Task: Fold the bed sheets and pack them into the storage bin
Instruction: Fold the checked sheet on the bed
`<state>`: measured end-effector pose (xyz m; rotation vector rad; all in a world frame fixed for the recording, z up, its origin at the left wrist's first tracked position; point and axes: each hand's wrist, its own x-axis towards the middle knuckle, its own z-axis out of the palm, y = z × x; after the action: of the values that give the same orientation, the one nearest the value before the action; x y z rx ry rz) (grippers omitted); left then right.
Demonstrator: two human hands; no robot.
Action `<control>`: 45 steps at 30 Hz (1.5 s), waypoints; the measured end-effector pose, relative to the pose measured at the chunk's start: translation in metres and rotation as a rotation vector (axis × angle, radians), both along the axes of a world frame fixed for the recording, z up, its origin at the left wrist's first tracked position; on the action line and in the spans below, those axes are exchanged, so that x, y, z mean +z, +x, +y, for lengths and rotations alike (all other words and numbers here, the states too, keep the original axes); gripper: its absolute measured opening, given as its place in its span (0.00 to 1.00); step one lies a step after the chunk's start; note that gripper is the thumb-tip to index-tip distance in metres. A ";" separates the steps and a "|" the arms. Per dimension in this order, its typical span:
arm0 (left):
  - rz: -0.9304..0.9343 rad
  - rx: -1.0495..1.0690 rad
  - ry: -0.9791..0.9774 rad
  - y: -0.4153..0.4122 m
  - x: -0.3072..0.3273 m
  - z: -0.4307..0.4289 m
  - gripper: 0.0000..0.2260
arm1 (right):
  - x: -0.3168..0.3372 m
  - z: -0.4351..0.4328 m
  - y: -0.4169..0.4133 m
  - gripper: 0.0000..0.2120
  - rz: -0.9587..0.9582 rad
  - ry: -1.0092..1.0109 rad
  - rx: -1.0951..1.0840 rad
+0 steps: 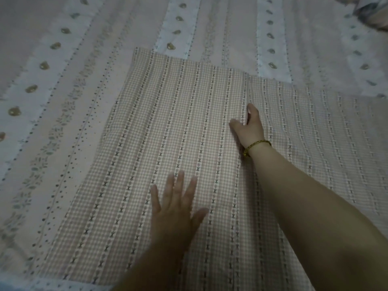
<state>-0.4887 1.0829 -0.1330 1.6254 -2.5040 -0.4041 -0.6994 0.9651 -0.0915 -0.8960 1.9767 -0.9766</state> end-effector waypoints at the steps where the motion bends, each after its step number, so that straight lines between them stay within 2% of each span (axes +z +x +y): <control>1: -0.048 0.031 0.018 0.005 0.000 -0.010 0.29 | 0.000 -0.007 -0.001 0.32 -0.032 -0.006 -0.034; 4: -0.114 0.041 0.086 0.011 -0.008 -0.021 0.30 | 0.001 -0.031 -0.005 0.31 -0.066 0.000 -0.059; 7: -0.099 0.047 0.066 0.007 -0.015 -0.020 0.30 | -0.001 -0.050 -0.010 0.26 0.095 -0.020 -0.037; 11: -0.072 0.034 0.056 -0.001 -0.018 -0.022 0.28 | -0.007 -0.056 -0.010 0.26 0.294 -0.091 -0.050; 13: -0.088 0.019 0.082 -0.003 -0.020 -0.023 0.28 | -0.016 -0.052 -0.011 0.26 0.460 -0.015 0.022; 15: -0.114 0.003 0.115 -0.003 -0.022 -0.024 0.28 | -0.021 -0.041 -0.008 0.27 0.745 0.204 0.174; 17: -0.118 0.002 0.133 -0.003 -0.021 -0.023 0.28 | -0.023 -0.025 0.002 0.28 0.914 0.365 0.367; 20: -0.106 0.003 0.137 -0.002 -0.016 -0.023 0.28 | -0.027 0.014 0.022 0.29 0.849 0.370 0.595; 22: -0.108 -0.005 0.132 -0.001 -0.014 -0.024 0.28 | -0.030 0.035 0.022 0.29 0.840 0.417 0.624; 24: -0.125 -0.033 0.166 0.002 -0.010 -0.024 0.28 | -0.027 0.047 0.016 0.29 0.792 0.465 0.558; 27: -0.146 -0.068 0.225 0.022 -0.001 -0.024 0.28 | -0.018 0.067 0.017 0.30 0.643 0.430 0.405; 29: -0.189 -0.054 0.248 0.047 0.006 -0.022 0.28 | -0.011 0.097 0.032 0.32 0.550 0.404 0.386; 32: -0.216 0.094 0.270 0.091 0.017 -0.019 0.33 | -0.009 0.157 0.075 0.45 0.604 0.393 0.462; 35: -0.215 0.346 0.222 0.122 0.028 -0.022 0.35 | -0.020 0.200 0.106 0.33 0.653 0.447 0.419; 37: -0.073 0.475 0.332 0.136 0.031 -0.024 0.35 | -0.017 0.208 0.122 0.29 0.650 0.471 0.379; 39: 0.105 0.543 0.377 0.147 0.033 -0.028 0.36 | -0.011 0.194 0.133 0.26 0.706 0.451 0.244; 41: 0.273 0.586 0.392 0.155 0.040 -0.029 0.29 | -0.003 0.165 0.148 0.28 0.693 0.400 0.185; 43: 0.368 0.649 0.470 0.161 0.046 -0.023 0.22 | 0.005 0.128 0.167 0.29 0.756 0.281 0.257; 45: 0.368 0.669 0.556 0.169 0.047 -0.016 0.20 | 0.010 0.092 0.192 0.30 0.669 0.244 0.505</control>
<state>-0.3196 1.0667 -0.0856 2.1845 -1.5278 -1.2274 -0.5078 1.0573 -0.0818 -1.6165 2.1520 -0.1381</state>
